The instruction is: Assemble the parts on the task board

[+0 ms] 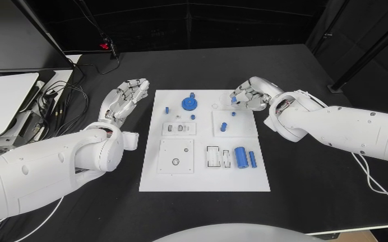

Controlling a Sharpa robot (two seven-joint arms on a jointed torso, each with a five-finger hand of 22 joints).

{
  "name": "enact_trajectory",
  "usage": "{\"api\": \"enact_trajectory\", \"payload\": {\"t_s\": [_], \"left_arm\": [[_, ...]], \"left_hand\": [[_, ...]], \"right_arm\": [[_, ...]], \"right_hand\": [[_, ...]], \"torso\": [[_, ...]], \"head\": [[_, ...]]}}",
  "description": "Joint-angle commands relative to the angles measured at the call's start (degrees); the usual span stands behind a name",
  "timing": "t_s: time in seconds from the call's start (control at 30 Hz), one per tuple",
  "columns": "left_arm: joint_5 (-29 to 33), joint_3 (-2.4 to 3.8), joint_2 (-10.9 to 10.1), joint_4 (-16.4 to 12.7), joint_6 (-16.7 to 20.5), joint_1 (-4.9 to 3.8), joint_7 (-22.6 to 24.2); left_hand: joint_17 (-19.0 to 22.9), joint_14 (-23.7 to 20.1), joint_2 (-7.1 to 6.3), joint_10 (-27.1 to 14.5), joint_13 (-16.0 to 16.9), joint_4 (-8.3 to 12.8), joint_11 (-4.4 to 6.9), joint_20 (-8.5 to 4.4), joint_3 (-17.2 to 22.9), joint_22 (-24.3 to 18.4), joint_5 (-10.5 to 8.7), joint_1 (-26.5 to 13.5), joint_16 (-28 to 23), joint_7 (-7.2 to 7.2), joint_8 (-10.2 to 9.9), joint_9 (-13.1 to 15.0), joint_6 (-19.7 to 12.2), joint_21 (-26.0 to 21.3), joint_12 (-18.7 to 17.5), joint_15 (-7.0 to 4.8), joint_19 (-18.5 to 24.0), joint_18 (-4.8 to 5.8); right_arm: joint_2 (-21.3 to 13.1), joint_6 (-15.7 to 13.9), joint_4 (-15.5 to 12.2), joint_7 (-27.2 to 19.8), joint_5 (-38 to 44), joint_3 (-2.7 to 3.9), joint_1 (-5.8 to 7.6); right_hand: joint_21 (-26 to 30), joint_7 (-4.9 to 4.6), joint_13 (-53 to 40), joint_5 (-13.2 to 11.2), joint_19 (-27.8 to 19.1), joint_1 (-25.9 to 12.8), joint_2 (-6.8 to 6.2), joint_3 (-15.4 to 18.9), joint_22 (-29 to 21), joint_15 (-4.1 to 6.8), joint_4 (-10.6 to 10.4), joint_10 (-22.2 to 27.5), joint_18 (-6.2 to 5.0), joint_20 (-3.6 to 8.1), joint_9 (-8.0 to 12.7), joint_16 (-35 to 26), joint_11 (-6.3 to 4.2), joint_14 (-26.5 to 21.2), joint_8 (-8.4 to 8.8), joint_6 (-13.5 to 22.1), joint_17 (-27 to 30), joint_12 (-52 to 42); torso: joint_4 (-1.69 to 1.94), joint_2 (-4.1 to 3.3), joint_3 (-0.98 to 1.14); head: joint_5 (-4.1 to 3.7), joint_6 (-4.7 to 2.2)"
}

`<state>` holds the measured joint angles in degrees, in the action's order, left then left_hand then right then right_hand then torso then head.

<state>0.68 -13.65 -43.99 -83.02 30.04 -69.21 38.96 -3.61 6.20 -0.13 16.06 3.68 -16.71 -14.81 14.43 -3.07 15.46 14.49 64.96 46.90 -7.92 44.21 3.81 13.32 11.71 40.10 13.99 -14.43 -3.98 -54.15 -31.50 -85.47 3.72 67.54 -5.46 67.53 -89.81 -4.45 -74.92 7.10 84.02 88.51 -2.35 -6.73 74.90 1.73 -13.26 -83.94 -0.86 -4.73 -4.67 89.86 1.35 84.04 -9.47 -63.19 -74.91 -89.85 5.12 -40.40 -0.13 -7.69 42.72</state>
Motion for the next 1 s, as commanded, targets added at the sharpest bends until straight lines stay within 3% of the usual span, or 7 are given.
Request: {"api": "enact_trajectory", "payload": {"t_s": [0.03,0.2,0.37,0.57,0.7,1.0], "left_arm": [[-0.35,0.05,0.1,-0.08,-0.37,-0.09,18.13],[-0.35,0.05,0.14,-0.08,-0.31,-0.1,18.05],[-0.35,0.05,0.29,-0.04,-0.29,-0.1,18.0],[-0.35,0.05,0.38,-0.12,-0.25,-0.11,17.95],[-0.35,0.05,0.48,0.03,-0.26,-0.12,17.91],[-0.35,0.05,0.5,0.07,-0.19,-0.12,17.79]], "left_hand": [[-0.08,0.07,0.52,0.06,0.0,-0.07,-0.39,0.35,0.29,0.08,0.38,0.06,0.36,-9.14,-0.32,-0.06,0.47,0.21,0.24,0.32,-0.13,-0.54],[-0.08,0.07,0.52,0.06,0.0,-0.07,-0.39,0.35,0.29,0.08,0.38,0.06,0.36,-9.14,-0.32,-0.06,0.47,0.21,0.24,0.32,-0.13,-0.54],[-0.08,0.07,0.65,0.06,0.0,-0.07,-0.39,0.38,0.22,0.1,0.44,0.16,0.38,-9.14,-0.35,-0.06,0.48,0.25,0.24,0.33,-0.09,-0.56],[-0.08,0.07,0.65,0.06,0.0,-0.07,-0.39,0.38,0.22,0.1,0.44,0.16,0.38,-9.14,-0.35,-0.06,0.48,0.25,0.24,0.33,-0.09,-0.56],[-0.08,0.08,0.66,0.06,0.0,-0.07,-0.39,0.38,0.21,0.1,0.45,0.17,0.38,-9.14,-0.35,-0.06,0.48,0.25,0.24,0.33,-0.09,-0.56],[-0.08,0.08,0.69,0.06,0.0,-0.06,-0.39,0.39,0.2,0.09,0.46,0.2,0.38,-9.14,-0.35,-0.06,0.49,0.25,0.25,0.34,-0.07,-0.57]], "right_arm": [[0.74,-1.14,-2.2,0.66,-0.7,0.07,0.15],[2.47,-0.14,-4.44,4.33,0.81,0.08,0.17],[5.01,-0.39,-6.29,8.94,2.66,0.09,0.17],[8.02,0.04,-7.61,12.36,3.42,0.1,0.16],[10.15,0.48,-7.9,14.52,3.57,0.1,0.15],[14.41,1.76,-7.12,19.57,3.67,0.08,0.11]], "right_hand": [[-0.19,-0.73,-15.08,0.37,5.98,0.13,0.4,-0.1,15.1,-0.33,0.31,-6.06,0.86,-0.25,-0.41,0.14,0.37,5.96,0.29,-1.51,-15.09,-0.15],[-0.19,-0.78,-15.08,0.4,5.98,0.17,0.41,-0.09,15.1,-0.37,0.37,-6.06,0.86,-0.28,-0.38,0.14,0.41,5.96,0.38,-1.5,-15.09,-0.15],[-0.19,-0.98,-15.08,0.98,5.98,0.56,0.6,-0.2,15.1,-0.55,0.84,-6.06,0.86,-0.41,-0.23,0.14,0.62,5.96,0.78,-1.51,-15.09,-0.15],[-0.19,-1.05,-15.08,1.09,5.98,0.55,0.57,-0.17,15.1,-0.59,0.91,-6.06,0.86,-0.45,-0.19,0.14,0.68,5.96,0.89,-1.51,-15.09,-0.15],[-0.19,-1.1,-15.08,1.13,5.98,0.47,0.54,-0.11,15.1,-0.61,0.91,-6.06,0.86,-0.47,-0.17,0.14,0.72,5.96,0.97,-1.49,-15.09,-0.15],[-0.19,-1.3,-15.08,1.37,5.98,0.14,0.36,0.14,15.1,-0.75,0.97,-6.06,0.86,-0.57,-0.03,0.14,0.91,5.96,1.35,-1.34,-15.09,-0.15]], "torso": [[0.0,-0.14,0.05],[-0.06,-0.03,-0.09],[-0.08,-0.07,-0.04],[0.05,0.02,-0.06],[-0.1,0.09,-0.05],[-0.01,0.25,-0.1]], "head": [[0.31,-0.08],[1.08,0.12],[2.09,0.35],[2.78,0.58],[3.31,0.8],[3.32,1.17]]}}
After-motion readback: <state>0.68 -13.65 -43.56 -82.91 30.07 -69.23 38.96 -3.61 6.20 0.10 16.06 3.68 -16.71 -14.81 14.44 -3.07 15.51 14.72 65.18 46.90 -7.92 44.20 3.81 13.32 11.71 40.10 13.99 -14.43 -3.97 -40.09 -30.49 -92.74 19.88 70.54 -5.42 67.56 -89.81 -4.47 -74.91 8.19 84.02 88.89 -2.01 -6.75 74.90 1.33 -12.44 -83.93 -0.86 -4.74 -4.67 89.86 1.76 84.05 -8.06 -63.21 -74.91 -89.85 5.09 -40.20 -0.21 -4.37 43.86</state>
